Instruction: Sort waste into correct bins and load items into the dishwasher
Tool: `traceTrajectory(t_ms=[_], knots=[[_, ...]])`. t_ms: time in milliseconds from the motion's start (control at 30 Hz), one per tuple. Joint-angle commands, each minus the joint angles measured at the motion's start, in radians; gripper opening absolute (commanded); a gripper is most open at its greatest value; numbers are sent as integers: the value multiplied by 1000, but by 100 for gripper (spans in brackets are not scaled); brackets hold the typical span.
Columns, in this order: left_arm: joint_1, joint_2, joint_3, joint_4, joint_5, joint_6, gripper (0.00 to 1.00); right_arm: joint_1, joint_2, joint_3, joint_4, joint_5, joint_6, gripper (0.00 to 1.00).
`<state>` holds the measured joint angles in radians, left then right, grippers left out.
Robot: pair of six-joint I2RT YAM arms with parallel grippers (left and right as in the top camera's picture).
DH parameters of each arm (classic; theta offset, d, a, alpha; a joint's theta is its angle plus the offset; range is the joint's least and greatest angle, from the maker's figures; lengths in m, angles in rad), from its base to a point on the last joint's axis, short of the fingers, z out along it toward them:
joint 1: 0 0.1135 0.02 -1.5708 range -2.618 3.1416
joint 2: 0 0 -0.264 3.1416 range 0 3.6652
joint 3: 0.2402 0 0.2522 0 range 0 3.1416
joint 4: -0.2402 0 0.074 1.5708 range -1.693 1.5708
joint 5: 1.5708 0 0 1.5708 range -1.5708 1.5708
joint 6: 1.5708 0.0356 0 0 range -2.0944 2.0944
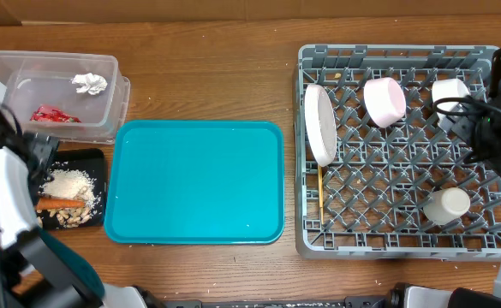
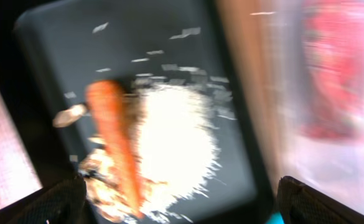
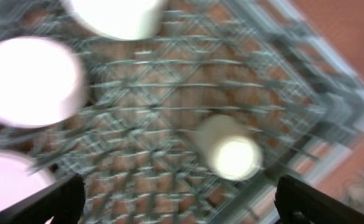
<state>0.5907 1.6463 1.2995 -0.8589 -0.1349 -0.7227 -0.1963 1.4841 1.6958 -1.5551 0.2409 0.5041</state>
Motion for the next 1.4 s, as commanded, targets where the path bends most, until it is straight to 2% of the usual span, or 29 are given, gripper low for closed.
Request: traceTrajectory(t_ms=[0, 33, 67, 233, 367, 567, 833, 933, 1067, 1100, 1267, 1367], knots=[[-119, -87, 28, -10, 75, 127, 100, 20, 0, 5, 63, -365, -261, 100], [-193, -103, 28, -25, 116, 190, 100, 43, 2, 5, 97, -489, -327, 100], [-232, -105, 28, -38, 139, 217, 100, 55, 3, 5, 109, -515, -341, 100], [-474, -96, 27, -161, 165, 432, 100, 163, 34, 5, 188, -527, -380, 100], [-593, -96, 56, -298, 166, 470, 100, 219, 92, 5, 185, -480, -428, 100], [-616, -96, 196, -546, 211, 567, 100, 213, 134, 5, 162, -466, -415, 100], [-609, -107, 209, -690, 176, 589, 100, 162, 129, 5, 55, -431, -396, 100], [-611, -168, 184, -674, 176, 589, 100, 148, 99, -6, 36, -394, -385, 100], [-611, -316, 106, -602, 188, 589, 100, 148, -7, -98, 92, -338, -343, 100], [-611, -418, 44, -546, 191, 584, 100, 148, -85, -177, 156, -338, -328, 100], [-611, -702, -127, -398, 178, 568, 100, 148, -347, -420, 353, -334, -323, 100], [-611, -869, -220, -325, 172, 513, 100, 150, -539, -574, 463, -327, -321, 100]])
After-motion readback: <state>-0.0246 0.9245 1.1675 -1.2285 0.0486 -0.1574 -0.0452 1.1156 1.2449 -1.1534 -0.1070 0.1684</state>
